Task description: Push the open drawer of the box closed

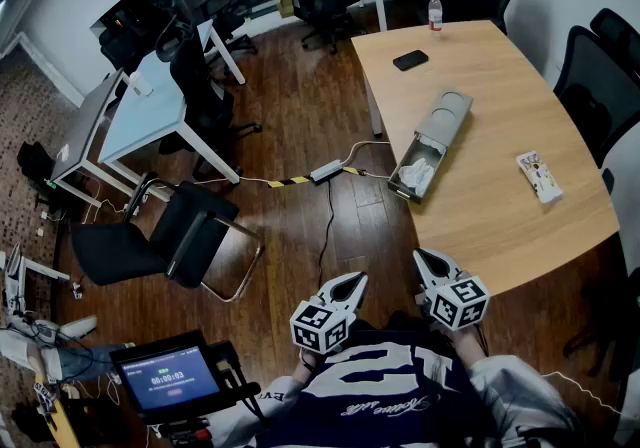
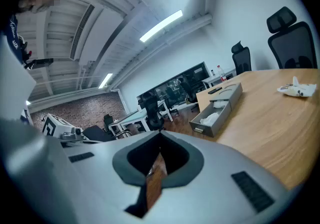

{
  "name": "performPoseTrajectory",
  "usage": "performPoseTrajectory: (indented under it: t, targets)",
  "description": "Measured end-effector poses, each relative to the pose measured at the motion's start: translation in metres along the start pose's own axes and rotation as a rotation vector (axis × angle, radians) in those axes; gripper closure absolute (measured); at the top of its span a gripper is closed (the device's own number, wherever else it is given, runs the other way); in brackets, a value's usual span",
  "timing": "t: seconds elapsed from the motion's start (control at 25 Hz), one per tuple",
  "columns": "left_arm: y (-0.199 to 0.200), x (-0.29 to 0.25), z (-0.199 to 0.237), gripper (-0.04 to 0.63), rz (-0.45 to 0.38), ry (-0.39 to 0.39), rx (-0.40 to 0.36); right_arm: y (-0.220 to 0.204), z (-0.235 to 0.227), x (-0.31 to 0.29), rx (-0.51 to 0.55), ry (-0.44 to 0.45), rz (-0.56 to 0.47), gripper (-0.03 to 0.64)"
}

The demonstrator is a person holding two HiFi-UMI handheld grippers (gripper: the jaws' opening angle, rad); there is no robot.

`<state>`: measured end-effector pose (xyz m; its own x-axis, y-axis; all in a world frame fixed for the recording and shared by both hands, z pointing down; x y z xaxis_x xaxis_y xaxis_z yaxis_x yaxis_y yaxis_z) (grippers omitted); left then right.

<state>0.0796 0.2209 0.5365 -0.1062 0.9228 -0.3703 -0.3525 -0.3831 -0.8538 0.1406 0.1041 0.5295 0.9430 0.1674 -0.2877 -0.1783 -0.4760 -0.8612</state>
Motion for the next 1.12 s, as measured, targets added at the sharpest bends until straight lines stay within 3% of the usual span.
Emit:
performPoseTrajectory:
  t: [0.28, 0.48, 0.8, 1.12]
  targets:
    - [0.020, -0.026, 0.046, 0.594, 0.018, 0.057, 0.053, -0.001, -0.038, -0.037, -0.051, -0.015, 0.042, 0.620]
    - [0.024, -0.055, 0.068, 0.594, 0.079, 0.017, 0.073, -0.005, -0.050, -0.063, -0.072, -0.029, 0.072, 0.620]
    - [0.068, -0.128, 0.120, 0.595, 0.164, -0.180, -0.014, 0.001, -0.086, -0.119, -0.122, -0.193, 0.070, 0.620]
    - [0.107, -0.191, 0.162, 0.595, 0.278, -0.439, -0.137, 0.008, -0.124, -0.156, -0.217, -0.446, 0.048, 0.620]
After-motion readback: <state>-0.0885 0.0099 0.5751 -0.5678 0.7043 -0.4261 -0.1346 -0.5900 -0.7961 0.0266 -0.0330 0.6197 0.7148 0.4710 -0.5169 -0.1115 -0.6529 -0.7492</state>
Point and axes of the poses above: the fingertips, and each gripper's own axes: x backward along the fingers, z to its left, y out of its top, the point moved 1 cm from there along x, backward along the fingers, and after that the axes turned 3 degrees about -y, right-handed, at the moved point
